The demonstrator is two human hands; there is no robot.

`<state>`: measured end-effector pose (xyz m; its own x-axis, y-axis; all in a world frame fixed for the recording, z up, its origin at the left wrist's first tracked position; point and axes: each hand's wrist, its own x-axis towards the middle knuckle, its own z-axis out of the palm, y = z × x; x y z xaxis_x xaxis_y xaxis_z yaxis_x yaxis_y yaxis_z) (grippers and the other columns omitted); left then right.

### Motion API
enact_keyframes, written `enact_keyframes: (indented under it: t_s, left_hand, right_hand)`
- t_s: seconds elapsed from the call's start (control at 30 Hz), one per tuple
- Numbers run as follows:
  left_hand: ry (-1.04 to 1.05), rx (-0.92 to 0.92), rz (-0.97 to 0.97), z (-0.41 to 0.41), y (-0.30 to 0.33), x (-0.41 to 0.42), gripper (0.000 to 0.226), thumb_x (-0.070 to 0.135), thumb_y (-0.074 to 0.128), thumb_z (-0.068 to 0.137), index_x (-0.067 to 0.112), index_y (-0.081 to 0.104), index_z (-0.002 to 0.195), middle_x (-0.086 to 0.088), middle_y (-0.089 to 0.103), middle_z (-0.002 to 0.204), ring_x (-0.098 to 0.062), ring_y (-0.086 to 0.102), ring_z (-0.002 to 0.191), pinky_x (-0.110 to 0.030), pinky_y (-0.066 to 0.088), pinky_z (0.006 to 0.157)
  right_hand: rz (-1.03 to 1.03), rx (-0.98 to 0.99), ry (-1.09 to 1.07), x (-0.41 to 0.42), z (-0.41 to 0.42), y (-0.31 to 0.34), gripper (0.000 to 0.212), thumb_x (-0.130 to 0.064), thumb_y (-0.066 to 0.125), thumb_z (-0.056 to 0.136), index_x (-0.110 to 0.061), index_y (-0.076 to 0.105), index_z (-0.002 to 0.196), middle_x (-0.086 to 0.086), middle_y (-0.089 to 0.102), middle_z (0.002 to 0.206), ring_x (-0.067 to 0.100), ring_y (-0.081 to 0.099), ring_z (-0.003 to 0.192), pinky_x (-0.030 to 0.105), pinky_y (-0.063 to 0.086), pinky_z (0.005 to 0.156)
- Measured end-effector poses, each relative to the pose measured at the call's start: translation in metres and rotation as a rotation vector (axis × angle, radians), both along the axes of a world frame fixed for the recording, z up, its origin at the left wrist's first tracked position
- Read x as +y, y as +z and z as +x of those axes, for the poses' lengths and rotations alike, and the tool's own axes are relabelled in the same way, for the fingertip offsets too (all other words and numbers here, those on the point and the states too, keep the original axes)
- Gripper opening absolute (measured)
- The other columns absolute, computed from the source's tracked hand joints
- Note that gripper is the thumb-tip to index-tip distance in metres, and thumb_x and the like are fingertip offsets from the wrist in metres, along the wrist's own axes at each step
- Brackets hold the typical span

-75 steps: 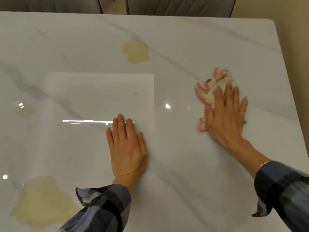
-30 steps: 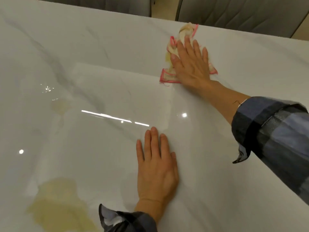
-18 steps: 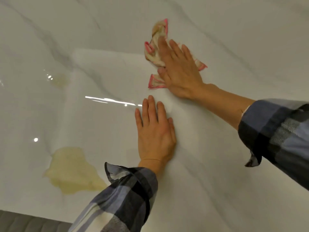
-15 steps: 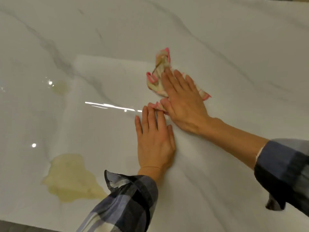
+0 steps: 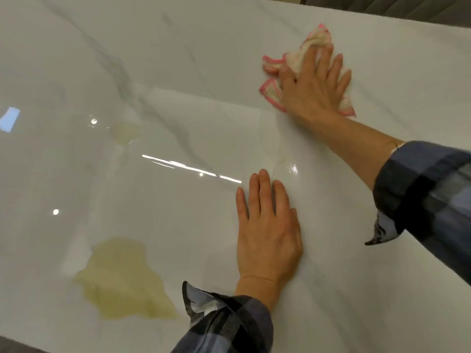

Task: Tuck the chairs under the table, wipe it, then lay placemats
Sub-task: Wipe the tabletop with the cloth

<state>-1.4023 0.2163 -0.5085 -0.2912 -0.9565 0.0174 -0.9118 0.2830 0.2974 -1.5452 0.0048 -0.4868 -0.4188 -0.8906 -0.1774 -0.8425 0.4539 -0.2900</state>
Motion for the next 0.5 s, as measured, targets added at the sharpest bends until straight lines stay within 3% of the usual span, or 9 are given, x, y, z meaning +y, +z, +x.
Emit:
enact_keyframes:
  t_s: [0.17,0.3,0.4,0.5]
  left_hand:
    - [0.002,0.018,0.034,0.001,0.004,-0.001,0.05,0.026,0.041,0.102,0.001,0.04,0.145,-0.024,0.033,0.156,-0.038,0.024,0.148,-0.057,0.019,0.12]
    - [-0.007,0.054,0.06,0.004,0.009,-0.004,0.056,0.025,0.044,0.098,0.004,0.035,0.15,-0.02,0.042,0.149,-0.038,0.031,0.144,-0.054,0.015,0.121]
    - [-0.008,0.07,0.048,0.004,0.011,-0.005,0.051,0.024,0.043,0.098,0.006,0.04,0.146,-0.017,0.047,0.144,-0.035,0.036,0.14,-0.054,0.016,0.121]
    - [-0.007,0.082,0.04,0.004,0.008,-0.002,0.05,0.025,0.039,0.101,0.005,0.039,0.147,-0.018,0.036,0.155,-0.034,0.026,0.148,-0.054,0.015,0.122]
  right_hand:
    - [-0.008,0.036,0.431,0.027,0.072,0.001,0.065,-0.05,0.024,0.101,-0.024,0.003,0.157,0.008,-0.004,0.165,0.032,-0.006,0.15,0.052,-0.006,0.119]
    - [-0.02,0.025,0.638,0.074,0.092,0.0,0.066,-0.043,0.029,0.102,-0.018,0.003,0.157,0.003,-0.005,0.165,0.024,-0.007,0.151,0.043,-0.006,0.121]
    - [-0.012,0.043,0.631,0.079,0.082,0.002,0.066,-0.04,0.028,0.103,-0.013,0.0,0.157,0.004,-0.006,0.165,0.02,-0.008,0.151,0.039,-0.005,0.122]
    - [-0.021,0.067,0.441,0.094,0.055,0.003,0.065,-0.039,0.025,0.103,-0.009,0.002,0.156,0.007,-0.003,0.165,0.022,-0.005,0.151,0.04,-0.002,0.122]
